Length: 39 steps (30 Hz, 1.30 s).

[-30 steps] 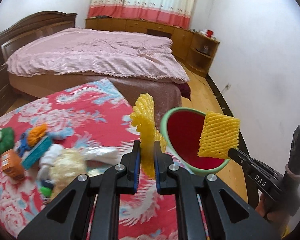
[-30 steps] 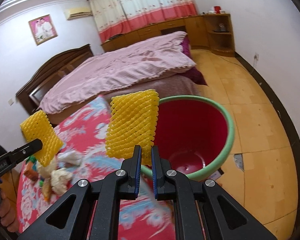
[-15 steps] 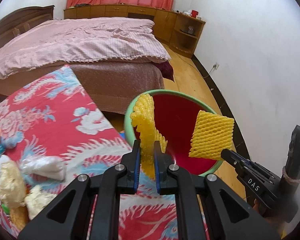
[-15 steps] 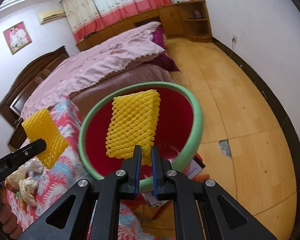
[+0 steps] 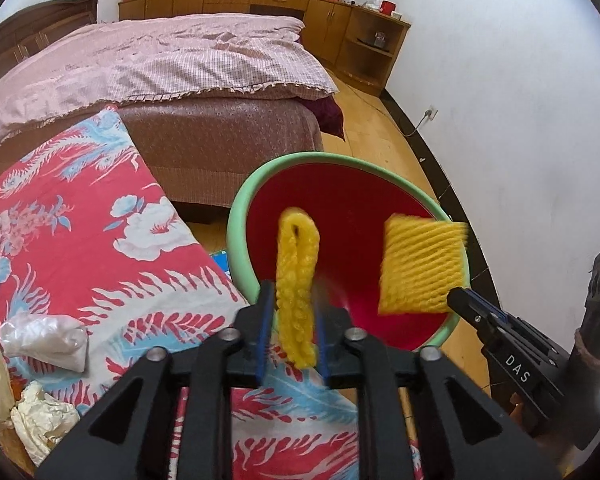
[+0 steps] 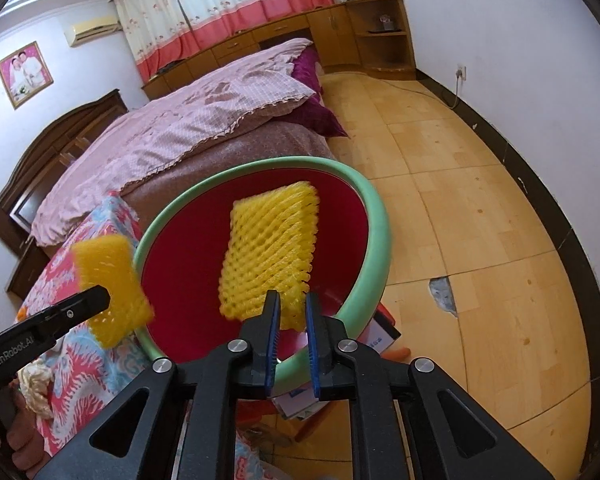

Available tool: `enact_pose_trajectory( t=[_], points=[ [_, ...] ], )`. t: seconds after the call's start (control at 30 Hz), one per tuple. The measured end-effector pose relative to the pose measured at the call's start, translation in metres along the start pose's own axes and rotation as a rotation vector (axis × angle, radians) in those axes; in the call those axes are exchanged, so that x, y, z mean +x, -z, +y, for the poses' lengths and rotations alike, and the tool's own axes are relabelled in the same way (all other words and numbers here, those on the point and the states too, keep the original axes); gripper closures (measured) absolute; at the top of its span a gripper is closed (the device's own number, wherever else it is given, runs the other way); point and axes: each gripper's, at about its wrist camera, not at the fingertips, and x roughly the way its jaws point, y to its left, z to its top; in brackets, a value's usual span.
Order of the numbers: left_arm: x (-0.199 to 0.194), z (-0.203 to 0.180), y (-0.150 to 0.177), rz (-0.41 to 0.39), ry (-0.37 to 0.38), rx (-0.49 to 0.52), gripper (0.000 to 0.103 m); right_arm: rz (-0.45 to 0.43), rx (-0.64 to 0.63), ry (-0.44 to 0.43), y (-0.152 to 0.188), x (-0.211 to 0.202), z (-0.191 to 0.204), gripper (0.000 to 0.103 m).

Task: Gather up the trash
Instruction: 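Open the left tool while the right tool opens, dropping both nets into the bucket, then move both tools back toward the items on the table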

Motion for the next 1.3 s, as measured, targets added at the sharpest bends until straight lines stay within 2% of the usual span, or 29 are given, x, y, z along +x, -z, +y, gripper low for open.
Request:
enact_pose_trajectory(
  t=[0.03,0.1,0.57,0.8,0.87,0.93,1.3],
  points=[
    [0.0,0.0,0.0,0.0,-0.003,-0.002,0.073,0.001,0.003,-0.003,0.0,0.0,0.0,0.083],
    [0.0,0.0,0.001,0.001,-0.012,-0.005,0.071,-0.001,0.011,-0.009,0.001,0.0,-0.001,0.081],
    [-0.022,0.01,0.003,-0.021,-0.029,-0.056,0.07,-0.036,0.022,-0.02,0.002,-0.018,0.003,0.079],
    [-0.048,0.016,0.01,-0.057,-0.033,-0.076,0.069,-0.055,0.017,-0.037,0.004,-0.037,0.011,0.078],
    [-0.056,0.018,0.012,-0.069,-0.036,-0.083,0.069,-0.06,0.014,-0.043,0.005,-0.044,0.015,0.075],
    [-0.066,0.021,0.016,-0.081,-0.041,-0.09,0.069,-0.062,0.019,-0.056,0.006,-0.049,0.018,0.067],
    [-0.12,0.054,0.036,-0.157,-0.099,-0.161,0.066,-0.062,-0.034,-0.137,0.017,-0.07,0.052,0.066]
  ],
)
